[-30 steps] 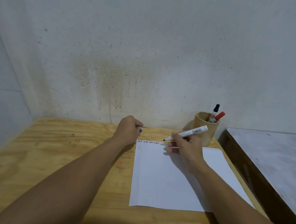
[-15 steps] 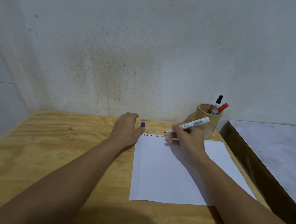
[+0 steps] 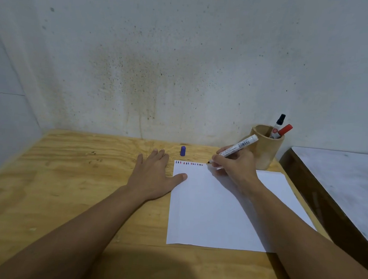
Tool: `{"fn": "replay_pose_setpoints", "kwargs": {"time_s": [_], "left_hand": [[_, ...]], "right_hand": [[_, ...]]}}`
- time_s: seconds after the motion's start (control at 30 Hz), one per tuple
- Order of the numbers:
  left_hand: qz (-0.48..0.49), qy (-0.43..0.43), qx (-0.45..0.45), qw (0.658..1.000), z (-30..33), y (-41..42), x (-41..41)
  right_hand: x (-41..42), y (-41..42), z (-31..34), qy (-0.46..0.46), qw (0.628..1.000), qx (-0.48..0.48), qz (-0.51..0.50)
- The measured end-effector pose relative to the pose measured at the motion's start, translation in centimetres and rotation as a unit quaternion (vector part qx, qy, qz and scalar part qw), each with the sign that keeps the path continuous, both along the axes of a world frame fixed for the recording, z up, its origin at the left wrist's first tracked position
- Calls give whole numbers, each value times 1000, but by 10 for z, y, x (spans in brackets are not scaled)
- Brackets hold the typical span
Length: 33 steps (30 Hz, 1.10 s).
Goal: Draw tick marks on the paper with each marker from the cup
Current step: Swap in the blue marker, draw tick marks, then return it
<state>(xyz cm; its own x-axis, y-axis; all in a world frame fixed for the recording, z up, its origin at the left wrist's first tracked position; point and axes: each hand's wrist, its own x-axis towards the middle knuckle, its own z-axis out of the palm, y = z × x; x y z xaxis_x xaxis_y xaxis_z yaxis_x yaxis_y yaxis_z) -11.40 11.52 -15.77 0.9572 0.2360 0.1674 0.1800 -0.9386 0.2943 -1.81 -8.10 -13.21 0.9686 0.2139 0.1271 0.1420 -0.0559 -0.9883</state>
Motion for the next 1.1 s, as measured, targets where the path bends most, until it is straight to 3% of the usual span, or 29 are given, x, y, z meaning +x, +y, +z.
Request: {"fn": "replay_pose_setpoints", "kwargs": {"time_s": [0.33,1.1], "left_hand": [[3,-3,6,1000,-1,0,1],[5,-5,-1,1000,0,-1,-2]], "right_hand": [[10,7,-12,-44,997,-66,1],[6,5,-15,-54,996,-66,2]]}}
